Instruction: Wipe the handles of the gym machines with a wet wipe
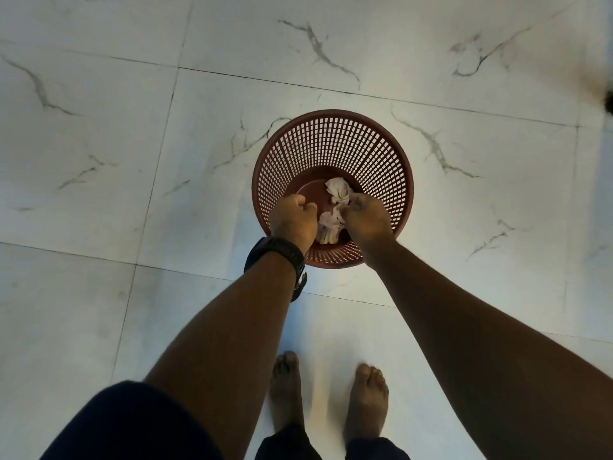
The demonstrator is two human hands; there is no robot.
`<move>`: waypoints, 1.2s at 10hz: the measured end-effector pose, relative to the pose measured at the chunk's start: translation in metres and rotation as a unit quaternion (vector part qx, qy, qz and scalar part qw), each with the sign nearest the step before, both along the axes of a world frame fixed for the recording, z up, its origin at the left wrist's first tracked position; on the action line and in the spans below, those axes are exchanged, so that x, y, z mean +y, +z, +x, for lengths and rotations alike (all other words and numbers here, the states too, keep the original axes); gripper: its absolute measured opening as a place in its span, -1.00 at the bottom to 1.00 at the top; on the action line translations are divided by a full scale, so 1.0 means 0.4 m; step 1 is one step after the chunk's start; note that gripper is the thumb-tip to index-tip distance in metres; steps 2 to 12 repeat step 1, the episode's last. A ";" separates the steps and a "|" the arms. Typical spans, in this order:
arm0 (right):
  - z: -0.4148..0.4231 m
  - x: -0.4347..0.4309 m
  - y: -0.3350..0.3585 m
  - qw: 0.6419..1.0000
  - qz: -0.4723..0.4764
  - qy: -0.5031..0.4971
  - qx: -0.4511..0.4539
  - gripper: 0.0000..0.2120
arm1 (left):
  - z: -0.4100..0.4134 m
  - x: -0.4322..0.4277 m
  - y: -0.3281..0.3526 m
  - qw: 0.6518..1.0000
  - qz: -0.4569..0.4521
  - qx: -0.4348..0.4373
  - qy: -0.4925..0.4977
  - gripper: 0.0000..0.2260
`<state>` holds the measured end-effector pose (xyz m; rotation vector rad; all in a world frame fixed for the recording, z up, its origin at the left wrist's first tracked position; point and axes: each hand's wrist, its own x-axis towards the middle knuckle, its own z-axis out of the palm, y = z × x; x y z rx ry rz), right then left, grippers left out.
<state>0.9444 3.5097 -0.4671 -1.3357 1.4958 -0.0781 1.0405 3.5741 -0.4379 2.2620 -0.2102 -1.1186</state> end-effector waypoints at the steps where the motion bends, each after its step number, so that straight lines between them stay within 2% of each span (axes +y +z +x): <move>1: 0.004 -0.004 0.029 1.000 0.007 -0.012 0.004 -0.64 | 0.000 0.005 0.037 1.000 0.008 -0.011 0.008 -0.69; 12: 0.004 -0.004 0.029 1.000 0.007 -0.012 0.004 -0.64 | 0.000 0.005 0.037 1.000 0.008 -0.011 0.008 -0.69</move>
